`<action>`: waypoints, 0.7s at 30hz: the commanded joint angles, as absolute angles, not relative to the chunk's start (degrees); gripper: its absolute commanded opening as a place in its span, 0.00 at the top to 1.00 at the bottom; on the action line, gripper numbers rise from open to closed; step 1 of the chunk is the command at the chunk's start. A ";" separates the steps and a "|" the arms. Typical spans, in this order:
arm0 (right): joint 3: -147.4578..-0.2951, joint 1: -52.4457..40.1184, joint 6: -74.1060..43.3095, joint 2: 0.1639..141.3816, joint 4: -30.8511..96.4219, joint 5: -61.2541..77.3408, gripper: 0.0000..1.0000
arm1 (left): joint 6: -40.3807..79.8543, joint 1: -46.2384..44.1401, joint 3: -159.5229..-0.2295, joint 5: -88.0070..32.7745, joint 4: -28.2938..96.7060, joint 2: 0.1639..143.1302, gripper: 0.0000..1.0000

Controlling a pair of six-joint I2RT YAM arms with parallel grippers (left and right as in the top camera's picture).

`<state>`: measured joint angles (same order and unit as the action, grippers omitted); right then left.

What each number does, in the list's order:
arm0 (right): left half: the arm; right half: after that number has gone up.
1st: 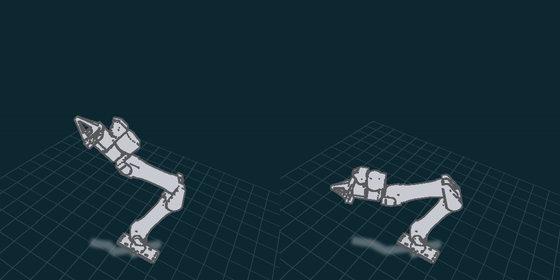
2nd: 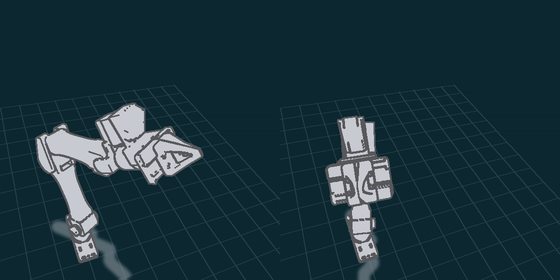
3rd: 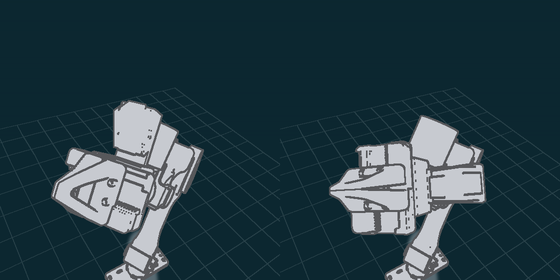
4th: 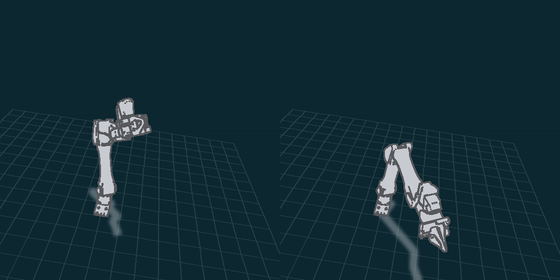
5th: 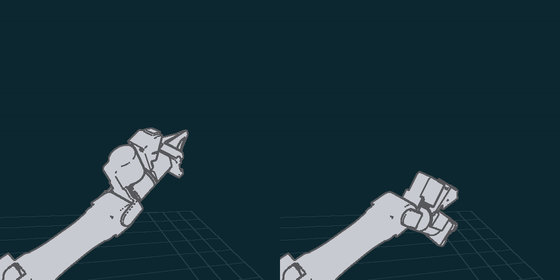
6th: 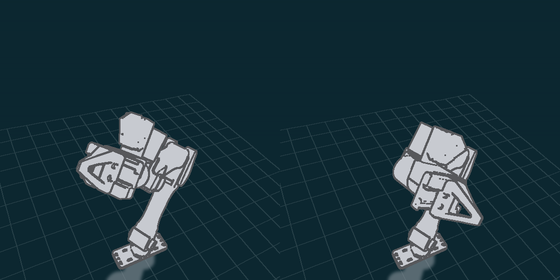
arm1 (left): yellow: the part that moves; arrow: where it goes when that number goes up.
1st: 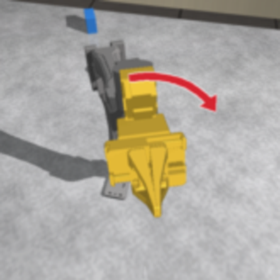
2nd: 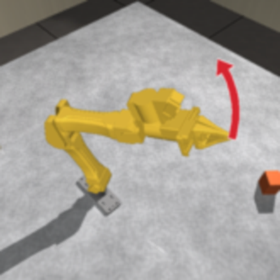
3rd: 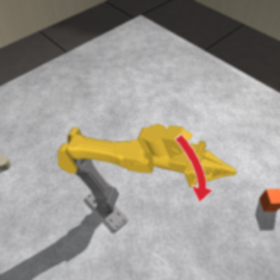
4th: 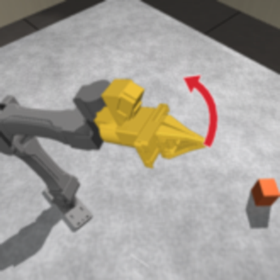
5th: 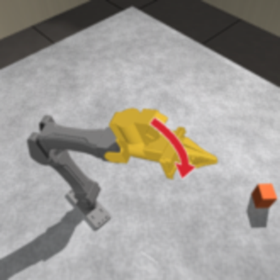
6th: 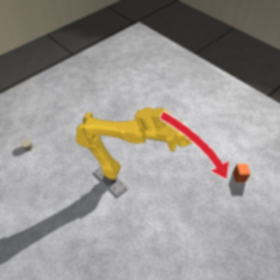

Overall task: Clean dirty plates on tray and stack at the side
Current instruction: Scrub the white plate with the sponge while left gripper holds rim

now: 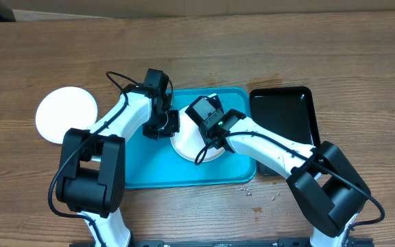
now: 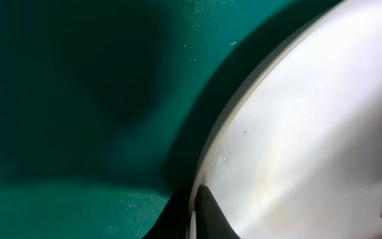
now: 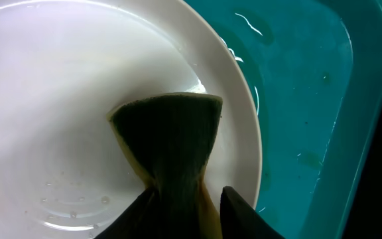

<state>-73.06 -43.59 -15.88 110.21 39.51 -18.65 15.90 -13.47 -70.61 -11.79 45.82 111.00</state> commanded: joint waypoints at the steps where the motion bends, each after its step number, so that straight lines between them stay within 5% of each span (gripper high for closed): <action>1: -72.71 -43.33 -16.75 110.52 39.29 -19.42 0.64 | 15.42 -13.89 -69.10 -10.13 46.26 111.37 0.95; 21: -76.20 -43.27 -16.73 110.80 41.54 -18.15 0.58 | 15.42 -13.91 -69.10 -10.13 46.17 111.37 0.94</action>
